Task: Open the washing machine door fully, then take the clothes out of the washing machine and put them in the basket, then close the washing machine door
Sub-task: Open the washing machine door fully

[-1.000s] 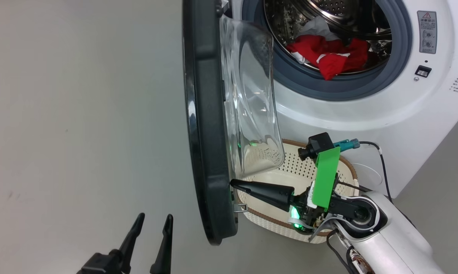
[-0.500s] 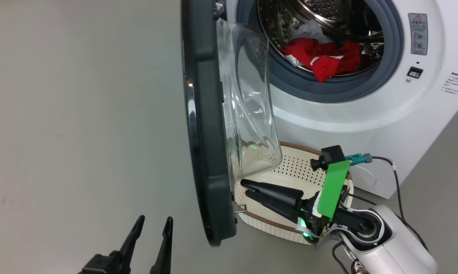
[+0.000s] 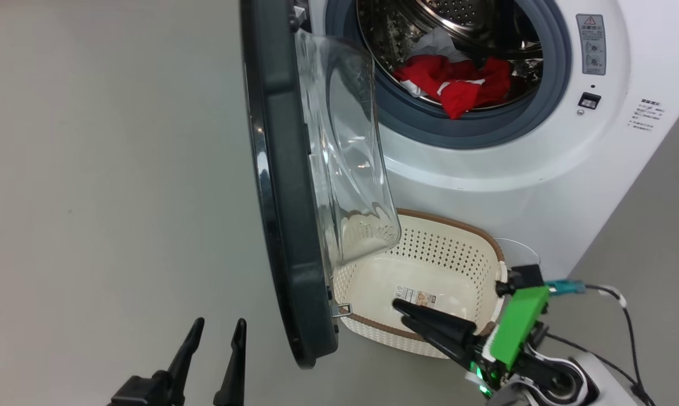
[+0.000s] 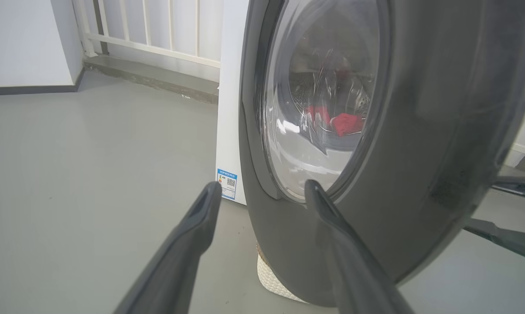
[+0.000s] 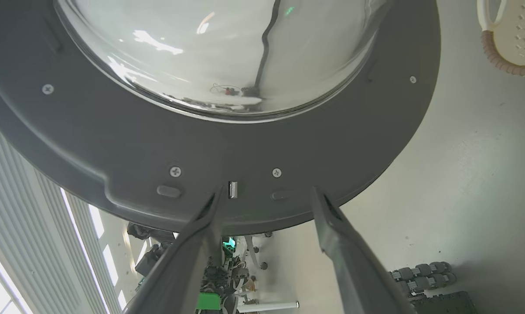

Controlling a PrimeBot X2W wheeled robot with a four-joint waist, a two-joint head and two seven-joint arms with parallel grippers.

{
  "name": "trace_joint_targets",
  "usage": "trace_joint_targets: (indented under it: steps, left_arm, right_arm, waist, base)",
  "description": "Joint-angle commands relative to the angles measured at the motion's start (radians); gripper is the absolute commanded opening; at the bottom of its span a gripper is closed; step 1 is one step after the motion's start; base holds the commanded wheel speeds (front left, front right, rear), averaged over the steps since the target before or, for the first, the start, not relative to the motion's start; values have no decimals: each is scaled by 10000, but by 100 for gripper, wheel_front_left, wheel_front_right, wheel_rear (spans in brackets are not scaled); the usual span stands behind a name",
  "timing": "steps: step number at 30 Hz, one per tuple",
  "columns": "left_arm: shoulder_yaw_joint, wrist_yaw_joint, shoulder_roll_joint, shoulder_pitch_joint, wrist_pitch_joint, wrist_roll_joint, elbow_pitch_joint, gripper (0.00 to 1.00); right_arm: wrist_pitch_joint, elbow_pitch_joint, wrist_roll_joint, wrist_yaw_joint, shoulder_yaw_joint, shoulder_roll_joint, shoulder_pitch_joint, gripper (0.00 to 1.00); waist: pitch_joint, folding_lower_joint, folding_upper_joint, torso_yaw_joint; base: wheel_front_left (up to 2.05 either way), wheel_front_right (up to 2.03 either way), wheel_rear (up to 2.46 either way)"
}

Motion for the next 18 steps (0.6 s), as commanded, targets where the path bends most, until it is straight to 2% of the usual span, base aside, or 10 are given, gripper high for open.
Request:
trace_joint_targets:
  steps: [1,7,13,18]
  left_arm:
    - [361,-47,98,-139,-94,145,-230,100]
    - [452,-50,98,-103,-94,132,-250,100]
    - [499,-37,98,-97,-94,117,-242,100]
    - [530,-37,98,-126,-94,110,-235,100]
  right_arm:
    - [-176,-243,-117,77,-31,-15,107,100]
    - [-1050,-121,-404,77,-463,-227,823,100]
    - [-2001,13,-997,77,-452,-500,1186,100]
    - [-3426,22,-1749,77,-304,-827,1296,100]
  waist:
    - [-19,0,0,-54]
    - [-8,0,0,-205]
    - [18,0,0,-354]
    - [65,0,0,-472]
  base:
    - [0,0,0]
    - [0,0,0]
    - [0,0,0]
    - [0,0,0]
